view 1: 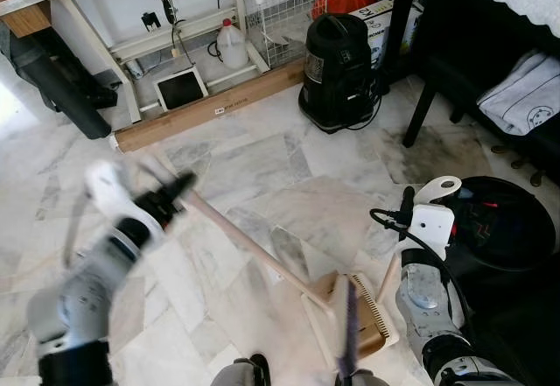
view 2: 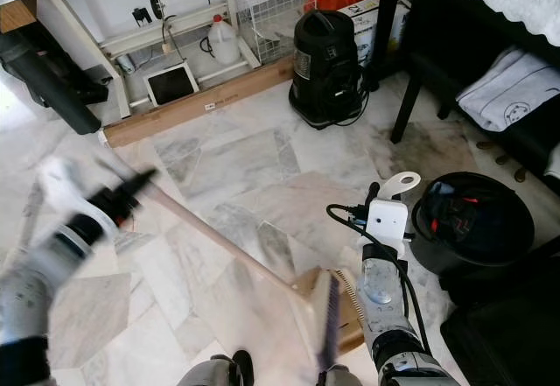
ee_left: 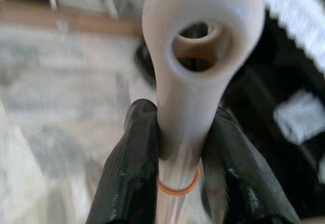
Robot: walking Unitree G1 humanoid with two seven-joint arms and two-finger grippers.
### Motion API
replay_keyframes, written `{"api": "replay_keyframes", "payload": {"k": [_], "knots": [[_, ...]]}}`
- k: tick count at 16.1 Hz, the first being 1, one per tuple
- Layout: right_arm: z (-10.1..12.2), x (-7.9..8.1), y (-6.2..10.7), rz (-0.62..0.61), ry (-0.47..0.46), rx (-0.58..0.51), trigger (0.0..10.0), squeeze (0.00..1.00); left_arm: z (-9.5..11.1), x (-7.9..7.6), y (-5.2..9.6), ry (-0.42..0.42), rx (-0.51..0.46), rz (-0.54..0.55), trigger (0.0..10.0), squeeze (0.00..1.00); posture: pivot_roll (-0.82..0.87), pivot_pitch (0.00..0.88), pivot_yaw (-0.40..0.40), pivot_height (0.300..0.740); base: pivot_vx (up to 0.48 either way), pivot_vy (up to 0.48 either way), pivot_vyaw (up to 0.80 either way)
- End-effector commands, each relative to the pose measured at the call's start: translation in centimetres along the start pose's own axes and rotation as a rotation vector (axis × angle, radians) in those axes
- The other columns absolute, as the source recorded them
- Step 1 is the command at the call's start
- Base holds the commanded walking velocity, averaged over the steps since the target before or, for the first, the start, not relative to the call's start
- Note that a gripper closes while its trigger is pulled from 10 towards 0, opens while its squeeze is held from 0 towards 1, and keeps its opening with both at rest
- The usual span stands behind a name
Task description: Sweep floor
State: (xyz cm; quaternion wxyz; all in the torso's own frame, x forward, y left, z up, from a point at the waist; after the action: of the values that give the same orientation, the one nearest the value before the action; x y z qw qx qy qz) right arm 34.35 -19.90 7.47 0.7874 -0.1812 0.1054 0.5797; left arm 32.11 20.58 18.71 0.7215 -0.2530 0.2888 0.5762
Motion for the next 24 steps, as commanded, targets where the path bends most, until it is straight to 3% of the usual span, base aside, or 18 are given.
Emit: {"api": "replay_keyframes", "payload": {"k": [1,3,6,7,9,11,12,13,16,19,20,24], "knots": [[-1.6,0.6,0.9,0.027,0.000,0.086,10.0,0.00,3.9,-1.1,0.8,-0.037,-0.163,-0.039,9.8,0.00,0.20,0.157,0.121,0.740,0.000,0.000,0.00],[-1.7,0.4,0.7,0.015,-0.011,0.096,10.0,0.00,6.0,-1.9,1.0,-0.050,-0.265,-0.048,9.7,0.00,0.21,0.145,0.118,0.740,0.000,0.000,0.00],[-2.0,0.0,0.6,-0.005,-0.049,0.125,10.0,0.00,7.4,-2.3,1.0,-0.071,-0.344,-0.046,9.6,0.00,0.20,0.122,0.114,0.740,0.000,0.000,0.00],[-2.0,-0.1,0.6,-0.011,-0.057,0.128,10.0,0.00,7.7,-2.0,1.0,-0.083,-0.363,-0.026,9.6,0.00,0.20,0.111,0.113,0.740,0.000,0.000,0.00],[-1.8,-1.3,-0.1,-0.069,-0.104,0.127,10.0,0.00,8.3,-0.1,1.0,-0.203,-0.409,0.092,9.8,0.00,0.18,0.070,0.105,0.740,0.000,0.000,0.00],[-1.8,-2.1,-0.4,-0.102,-0.129,0.133,10.0,0.00,6.8,1.4,1.0,-0.290,-0.366,0.147,9.7,0.00,0.16,0.042,0.104,0.740,0.000,0.000,0.00],[-1.8,-2.1,-0.4,-0.102,-0.129,0.133,10.0,0.00,6.8,1.4,1.0,-0.290,-0.366,0.147,9.7,0.00,0.16,0.042,0.104,0.740,0.000,0.000,0.00],[-2.0,-2.9,-0.6,-0.134,-0.153,0.142,10.0,0.00,5.5,2.7,1.3,-0.344,-0.336,0.192,9.8,0.00,0.13,0.014,0.099,0.740,0.000,0.000,0.00],[-2.3,-3.9,-0.6,-0.160,-0.161,0.145,10.0,0.00,3.6,4.2,1.3,-0.398,-0.312,0.235,10.0,0.00,0.11,0.000,0.089,0.740,0.000,0.000,0.00],[-3.0,-4.5,-0.4,-0.169,-0.142,0.170,10.0,0.00,2.3,4.7,1.1,-0.455,-0.278,0.235,9.9,0.00,0.10,0.000,0.087,0.740,0.000,0.000,0.00],[-3.7,-5.4,0.0,-0.201,-0.129,0.189,10.0,0.00,0.8,5.6,0.9,-0.489,-0.251,0.239,9.9,0.00,0.08,0.000,0.091,0.740,0.000,0.000,0.00],[-3.7,-6.0,0.4,-0.228,-0.137,0.171,10.0,0.00,0.0,6.3,0.6,-0.522,-0.252,0.240,9.8,0.00,0.06,0.000,0.087,0.740,0.000,0.000,0.00]]}}
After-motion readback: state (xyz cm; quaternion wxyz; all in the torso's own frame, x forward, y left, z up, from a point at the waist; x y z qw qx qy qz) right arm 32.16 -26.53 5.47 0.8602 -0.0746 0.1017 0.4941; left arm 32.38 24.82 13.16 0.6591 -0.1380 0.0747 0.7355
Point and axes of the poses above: a point about 5 cm out from each wrist's last joint towards the gripper, its own y axis pointing back from the gripper into the wrist, its own z axis along the axis of the wrist's last joint, x = y × z, the point moved 3 cm from there along -y, pointing out of the wrist towards the gripper, and after that the axes turned 15 degrees about y, right-handed, at the moved point
